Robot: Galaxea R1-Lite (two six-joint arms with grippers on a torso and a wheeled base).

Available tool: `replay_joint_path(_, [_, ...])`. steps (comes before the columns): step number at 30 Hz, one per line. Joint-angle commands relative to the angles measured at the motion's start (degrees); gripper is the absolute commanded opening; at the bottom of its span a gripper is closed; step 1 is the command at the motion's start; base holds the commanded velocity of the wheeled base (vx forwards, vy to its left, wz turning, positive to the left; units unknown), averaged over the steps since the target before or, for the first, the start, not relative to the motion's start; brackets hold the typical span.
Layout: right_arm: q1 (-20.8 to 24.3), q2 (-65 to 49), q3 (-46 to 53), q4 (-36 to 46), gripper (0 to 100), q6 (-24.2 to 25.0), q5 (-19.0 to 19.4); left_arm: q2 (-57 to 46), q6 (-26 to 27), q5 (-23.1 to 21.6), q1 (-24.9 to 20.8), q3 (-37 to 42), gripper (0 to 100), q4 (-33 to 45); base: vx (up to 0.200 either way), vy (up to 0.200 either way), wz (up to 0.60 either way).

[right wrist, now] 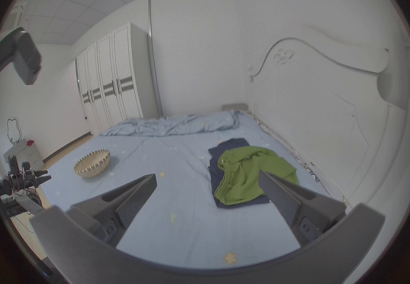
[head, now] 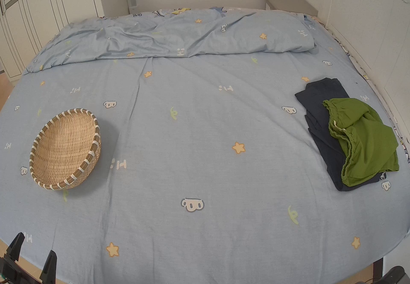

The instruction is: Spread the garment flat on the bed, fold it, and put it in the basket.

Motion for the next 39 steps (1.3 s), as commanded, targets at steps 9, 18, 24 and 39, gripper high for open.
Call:
replay_joint_path(9, [3.44,56.8,-20.58,-0.45,100,-4.49,-8.32,-0.05,0.0,-0.02,0.02,0.92,100,0.01,0.0,0.0,0.0])
replay_joint_path(18, [4.32,78.86,-30.34,-0.97,100,-4.57,-20.98,-0.05,0.0,-0.02,0.02,0.92,100,0.01,0.0,0.0,0.0])
replay_joint_path(24, [4.59,85.45,-31.83,-5.55,100,-2.99,-25.37,-0.05,0.0,-0.02,0.02,0.92,100,0.01,0.0,0.0,0.0])
replay_joint_path(39, [3.09,88.44,-31.04,-11.79,100,-1.06,-28.01,-0.05,0.0,-0.02,0.02,0.92,100,0.01,0.0,0.0,0.0])
